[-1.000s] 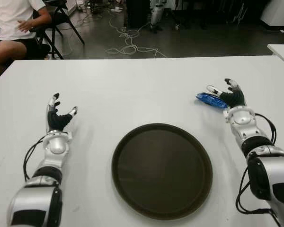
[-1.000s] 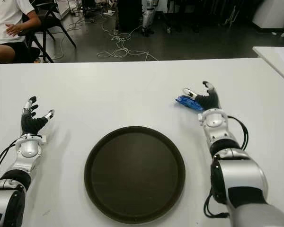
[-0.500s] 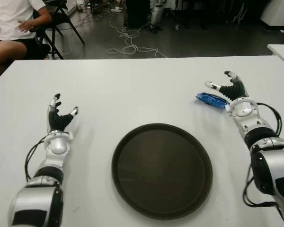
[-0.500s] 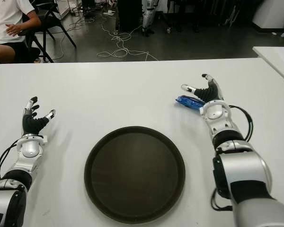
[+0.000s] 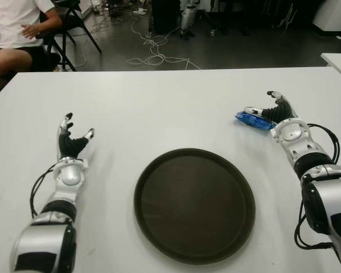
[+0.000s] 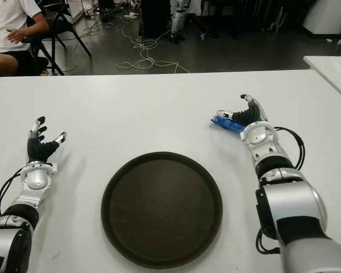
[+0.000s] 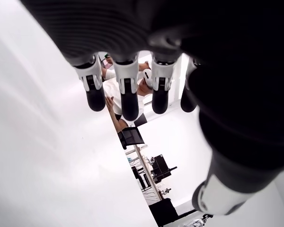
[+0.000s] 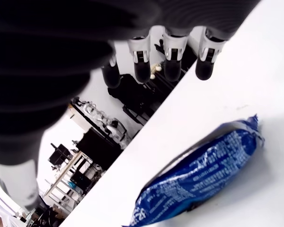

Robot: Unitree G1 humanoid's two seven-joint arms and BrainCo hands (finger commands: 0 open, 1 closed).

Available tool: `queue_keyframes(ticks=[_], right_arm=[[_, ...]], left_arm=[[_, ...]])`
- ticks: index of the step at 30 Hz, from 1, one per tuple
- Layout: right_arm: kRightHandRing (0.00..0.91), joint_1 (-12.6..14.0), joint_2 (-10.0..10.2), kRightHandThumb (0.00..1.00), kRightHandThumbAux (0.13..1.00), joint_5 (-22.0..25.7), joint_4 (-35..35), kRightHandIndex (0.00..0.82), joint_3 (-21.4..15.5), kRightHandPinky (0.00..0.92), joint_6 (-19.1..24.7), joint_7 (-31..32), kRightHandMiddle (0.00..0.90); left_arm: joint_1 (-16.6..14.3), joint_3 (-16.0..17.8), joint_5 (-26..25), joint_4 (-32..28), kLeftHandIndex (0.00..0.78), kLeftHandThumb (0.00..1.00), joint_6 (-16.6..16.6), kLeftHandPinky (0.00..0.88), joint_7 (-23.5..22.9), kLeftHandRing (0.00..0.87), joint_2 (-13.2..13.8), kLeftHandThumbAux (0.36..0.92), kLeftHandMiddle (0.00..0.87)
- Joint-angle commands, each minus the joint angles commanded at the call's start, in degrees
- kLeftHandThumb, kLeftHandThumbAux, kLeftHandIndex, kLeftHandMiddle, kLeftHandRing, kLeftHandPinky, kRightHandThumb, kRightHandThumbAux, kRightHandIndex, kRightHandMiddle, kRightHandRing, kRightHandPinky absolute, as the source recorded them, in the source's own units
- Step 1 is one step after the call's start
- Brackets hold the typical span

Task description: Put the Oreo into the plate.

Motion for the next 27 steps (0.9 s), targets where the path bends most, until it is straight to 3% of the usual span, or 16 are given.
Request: queue_keyframes(ticks=[7, 22, 27], right_arm=[[0.014, -0.72, -1.07, 0.000, 0.624, -3.05, 0.19, 0.038, 2.96, 0.018, 0.73, 1.22, 0.009], [0.018, -2.80, -3.04, 0.000, 0.636, -10.11, 0.89, 0.040, 10.22, 0.018, 3.50, 5.97, 0.022], [0.017, -3.10, -3.27, 0.000, 0.641, -10.96, 1.01, 0.037, 10.99, 0.020, 3.57, 6.71, 0.023]], left_arm=[[0.06, -0.03, -0.06, -0.03, 0.063, 0.000, 0.14, 0.071, 0.23, 0.088, -0.11, 0.747, 0.106], [0.11, -0.36, 0.08, -0.08, 0.065, 0.000, -0.30, 0.067, 0.64, 0.093, -0.16, 0.761, 0.111], [0.13, -0.37, 0.04, -0.08, 0.067, 0.000, -0.44, 0.073, 0.80, 0.101, -0.19, 0.756, 0.119]])
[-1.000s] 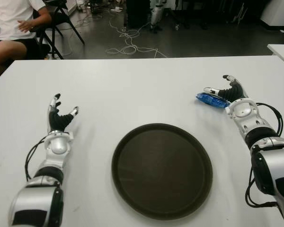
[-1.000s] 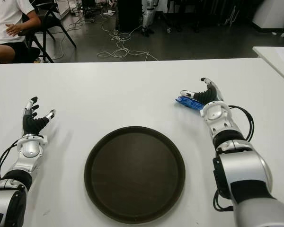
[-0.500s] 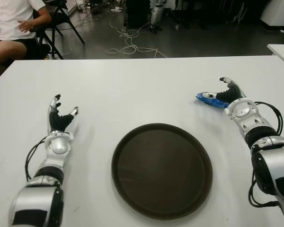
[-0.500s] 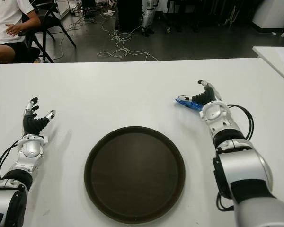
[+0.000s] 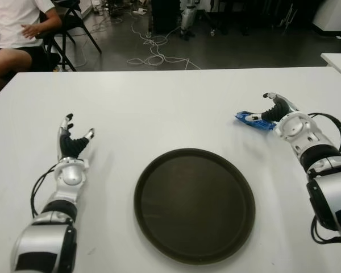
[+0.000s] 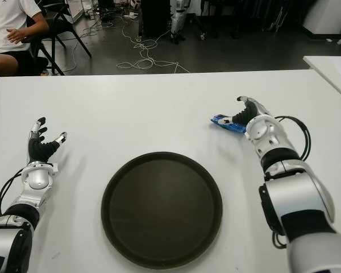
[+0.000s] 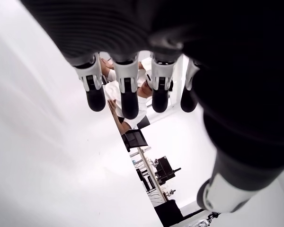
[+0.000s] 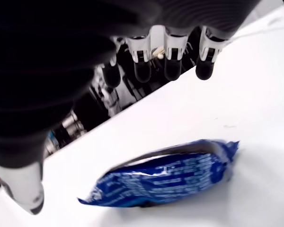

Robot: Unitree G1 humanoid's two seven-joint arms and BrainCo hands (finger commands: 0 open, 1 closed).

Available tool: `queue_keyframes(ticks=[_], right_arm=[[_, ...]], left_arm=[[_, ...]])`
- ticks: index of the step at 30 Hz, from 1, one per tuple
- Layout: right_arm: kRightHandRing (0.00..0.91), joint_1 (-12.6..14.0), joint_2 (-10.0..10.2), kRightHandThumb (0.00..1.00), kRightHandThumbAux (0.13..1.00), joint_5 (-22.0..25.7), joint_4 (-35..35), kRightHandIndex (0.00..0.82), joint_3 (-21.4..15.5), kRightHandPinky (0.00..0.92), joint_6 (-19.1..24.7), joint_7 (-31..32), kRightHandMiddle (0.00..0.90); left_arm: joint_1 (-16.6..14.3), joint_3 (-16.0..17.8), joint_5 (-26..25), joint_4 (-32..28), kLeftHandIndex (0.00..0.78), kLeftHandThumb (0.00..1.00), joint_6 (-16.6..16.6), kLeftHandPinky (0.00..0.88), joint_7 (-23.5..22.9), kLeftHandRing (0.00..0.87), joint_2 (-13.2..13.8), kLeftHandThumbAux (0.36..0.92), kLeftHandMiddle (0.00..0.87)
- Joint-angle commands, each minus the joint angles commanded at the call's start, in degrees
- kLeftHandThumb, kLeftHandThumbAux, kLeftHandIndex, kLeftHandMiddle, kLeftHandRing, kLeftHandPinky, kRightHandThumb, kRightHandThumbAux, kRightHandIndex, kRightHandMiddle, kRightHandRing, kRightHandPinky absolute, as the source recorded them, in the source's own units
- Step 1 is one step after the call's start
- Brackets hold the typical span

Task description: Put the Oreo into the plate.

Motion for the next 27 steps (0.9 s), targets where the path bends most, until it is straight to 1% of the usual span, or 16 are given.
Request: queue_keyframes(ticks=[9, 16, 21, 24, 27], right_arm=[[0.020, -0.66, -0.42, 0.000, 0.662, -1.59, 0.27, 0.029, 1.97, 0.033, 0.12, 1.94, 0.014], [0.015, -1.09, -0.50, 0.000, 0.666, -2.30, 0.29, 0.022, 2.72, 0.029, 0.37, 2.72, 0.010], [0.020, -1.38, -0.77, 0.000, 0.664, -3.86, 0.36, 0.029, 4.65, 0.035, 0.10, 3.38, 0.022], [0.023, -1.55, -0.94, 0.000, 0.660, -4.82, 0.38, 0.035, 5.76, 0.038, -0.18, 3.67, 0.027], [0.028, -1.88, -1.42, 0.000, 0.670, -7.30, 0.34, 0.043, 8.34, 0.039, -1.17, 4.11, 0.032]], left_arm=[[-0.07, 0.27, -0.36, -0.02, 0.059, 0.000, 0.42, 0.071, -0.12, 0.085, -0.30, 0.764, 0.101], [-0.05, 0.37, -0.38, -0.14, 0.061, 0.000, 0.28, 0.073, 0.10, 0.094, -0.53, 0.765, 0.108], [-0.08, 0.39, -0.39, -0.14, 0.064, 0.000, 0.23, 0.067, 0.06, 0.091, -0.58, 0.783, 0.113], [-0.07, 0.39, -0.39, -0.14, 0.063, 0.000, 0.27, 0.063, 0.07, 0.088, -0.60, 0.774, 0.107], [-0.05, 0.11, 0.00, -0.15, 0.063, 0.000, 0.43, 0.059, 0.59, 0.088, -0.56, 0.762, 0.105]])
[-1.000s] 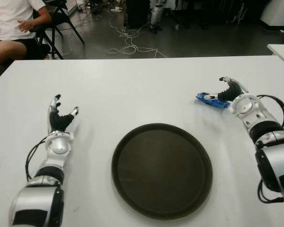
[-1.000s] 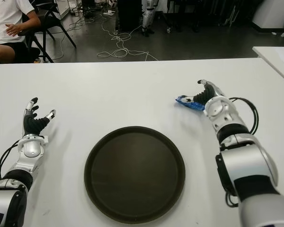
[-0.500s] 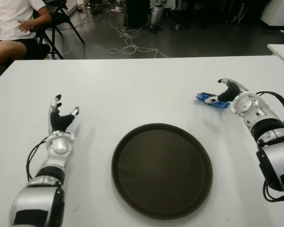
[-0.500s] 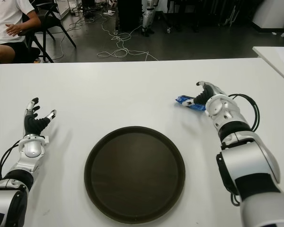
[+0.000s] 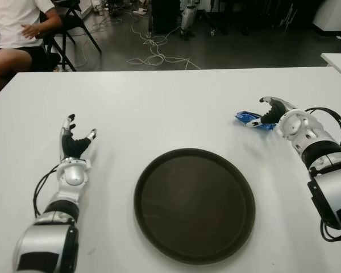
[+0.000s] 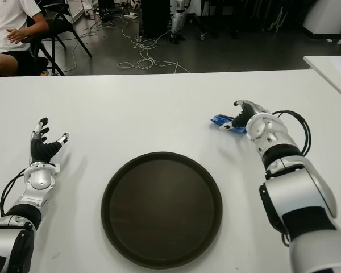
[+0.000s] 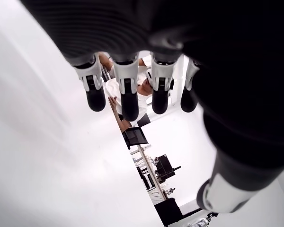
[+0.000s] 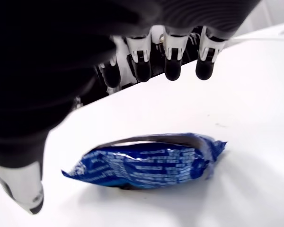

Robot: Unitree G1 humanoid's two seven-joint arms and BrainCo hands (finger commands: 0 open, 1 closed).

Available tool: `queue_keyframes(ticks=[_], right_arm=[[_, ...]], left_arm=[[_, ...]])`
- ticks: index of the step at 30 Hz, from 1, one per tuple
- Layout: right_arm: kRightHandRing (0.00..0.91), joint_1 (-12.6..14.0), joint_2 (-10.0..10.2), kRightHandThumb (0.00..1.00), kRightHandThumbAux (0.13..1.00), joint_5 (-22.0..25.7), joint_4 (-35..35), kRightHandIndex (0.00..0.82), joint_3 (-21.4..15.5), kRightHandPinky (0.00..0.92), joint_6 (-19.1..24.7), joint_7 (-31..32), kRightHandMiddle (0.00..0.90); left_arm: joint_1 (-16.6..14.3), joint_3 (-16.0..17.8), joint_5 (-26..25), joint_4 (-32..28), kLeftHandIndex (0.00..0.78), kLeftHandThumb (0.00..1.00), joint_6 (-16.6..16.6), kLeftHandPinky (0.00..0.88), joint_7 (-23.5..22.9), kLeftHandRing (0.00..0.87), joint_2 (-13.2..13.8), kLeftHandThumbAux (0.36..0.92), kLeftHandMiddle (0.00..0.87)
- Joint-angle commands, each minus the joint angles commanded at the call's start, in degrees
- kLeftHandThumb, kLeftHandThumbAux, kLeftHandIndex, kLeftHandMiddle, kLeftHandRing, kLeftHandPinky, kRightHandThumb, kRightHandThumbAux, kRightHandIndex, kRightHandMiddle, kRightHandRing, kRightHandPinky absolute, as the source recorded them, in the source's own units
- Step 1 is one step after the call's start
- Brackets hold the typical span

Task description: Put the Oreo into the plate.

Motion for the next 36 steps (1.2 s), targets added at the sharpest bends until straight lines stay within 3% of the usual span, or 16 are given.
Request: queue_keyframes(ticks=[11, 36], right_arm=[[0.039, -0.45, -0.49, 0.000, 0.699, -2.10, 0.18, 0.054, 2.39, 0.041, -1.32, 1.00, 0.042], [0.066, -1.80, 0.12, 0.000, 0.712, -1.57, 0.09, 0.070, 2.37, 0.043, -1.33, 1.82, 0.066]], left_arm=[[-0.02, -0.29, 0.16, -0.04, 0.075, 0.000, -0.37, 0.077, 0.40, 0.110, 0.01, 0.787, 0.125], [0.06, 0.45, -0.88, 0.39, 0.064, 0.000, -0.45, 0.077, -0.69, 0.108, -0.33, 0.750, 0.122]])
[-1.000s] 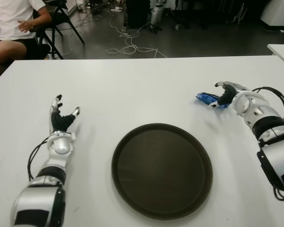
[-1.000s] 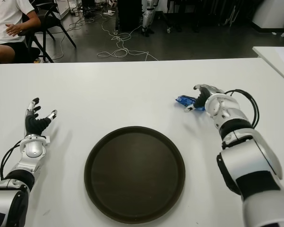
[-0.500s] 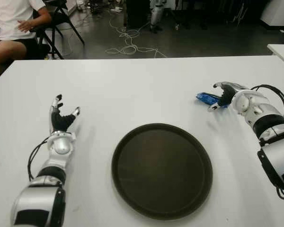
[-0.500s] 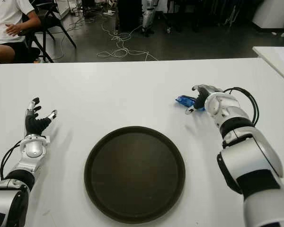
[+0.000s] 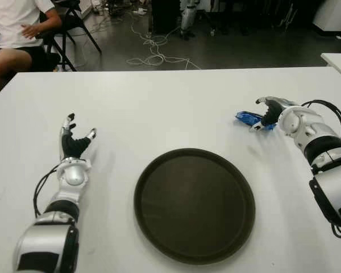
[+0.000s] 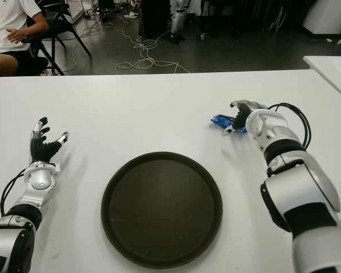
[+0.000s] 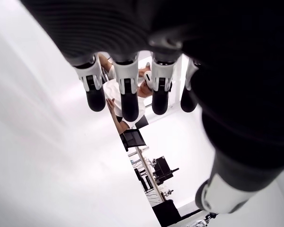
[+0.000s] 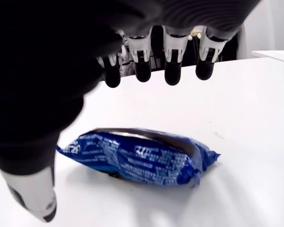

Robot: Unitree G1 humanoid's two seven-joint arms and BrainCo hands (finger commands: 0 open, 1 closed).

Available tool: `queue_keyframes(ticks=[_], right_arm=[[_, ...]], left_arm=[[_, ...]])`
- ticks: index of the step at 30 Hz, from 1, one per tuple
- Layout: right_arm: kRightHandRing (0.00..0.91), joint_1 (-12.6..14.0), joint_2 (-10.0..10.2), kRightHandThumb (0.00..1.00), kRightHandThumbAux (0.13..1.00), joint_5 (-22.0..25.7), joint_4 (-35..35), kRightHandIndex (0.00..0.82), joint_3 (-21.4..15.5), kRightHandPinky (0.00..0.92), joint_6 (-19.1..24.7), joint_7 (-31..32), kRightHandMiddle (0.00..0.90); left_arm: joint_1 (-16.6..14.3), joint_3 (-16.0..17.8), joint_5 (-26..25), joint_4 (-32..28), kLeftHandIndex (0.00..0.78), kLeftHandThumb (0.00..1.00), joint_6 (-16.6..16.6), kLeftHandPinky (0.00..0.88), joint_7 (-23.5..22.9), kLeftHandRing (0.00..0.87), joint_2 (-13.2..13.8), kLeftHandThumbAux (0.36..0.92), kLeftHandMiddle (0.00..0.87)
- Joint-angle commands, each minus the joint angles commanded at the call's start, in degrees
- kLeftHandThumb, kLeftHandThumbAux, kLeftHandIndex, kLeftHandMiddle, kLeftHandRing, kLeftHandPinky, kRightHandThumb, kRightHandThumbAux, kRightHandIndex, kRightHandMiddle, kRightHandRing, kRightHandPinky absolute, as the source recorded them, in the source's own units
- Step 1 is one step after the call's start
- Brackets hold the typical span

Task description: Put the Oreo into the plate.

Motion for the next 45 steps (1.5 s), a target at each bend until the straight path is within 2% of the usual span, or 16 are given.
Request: queue_keyframes(ticks=[11, 25, 34, 45], right_arm=[[0.046, -0.48, 1.05, 0.000, 0.689, -0.84, 0.05, 0.050, 1.07, 0.019, -0.07, -0.09, 0.048], [0.025, -0.74, 2.37, 0.000, 0.652, -0.53, 0.31, 0.018, 1.09, 0.000, 1.06, 0.18, 0.030], [0.027, -0.68, 2.83, 0.000, 0.657, 0.60, 0.28, 0.033, -0.31, 0.000, 0.35, 0.17, 0.039], [0.007, -0.79, 3.49, 0.000, 0.659, 2.26, 0.25, 0.015, -2.64, 0.000, 0.15, 0.08, 0.017]], left_arm=[[-0.10, -0.47, 0.65, 0.06, 0.069, 0.000, 0.24, 0.075, 0.57, 0.102, 0.19, 0.771, 0.121], [-0.14, 0.38, -0.42, 0.23, 0.065, 0.000, 0.63, 0.068, -0.54, 0.092, -0.05, 0.752, 0.112], [0.11, 0.10, 0.11, 0.00, 0.072, 0.000, -0.04, 0.082, -0.39, 0.104, 0.09, 0.770, 0.114], [0.18, 0.04, 0.22, 0.09, 0.058, 0.000, -0.18, 0.066, -0.47, 0.081, 0.19, 0.758, 0.094]])
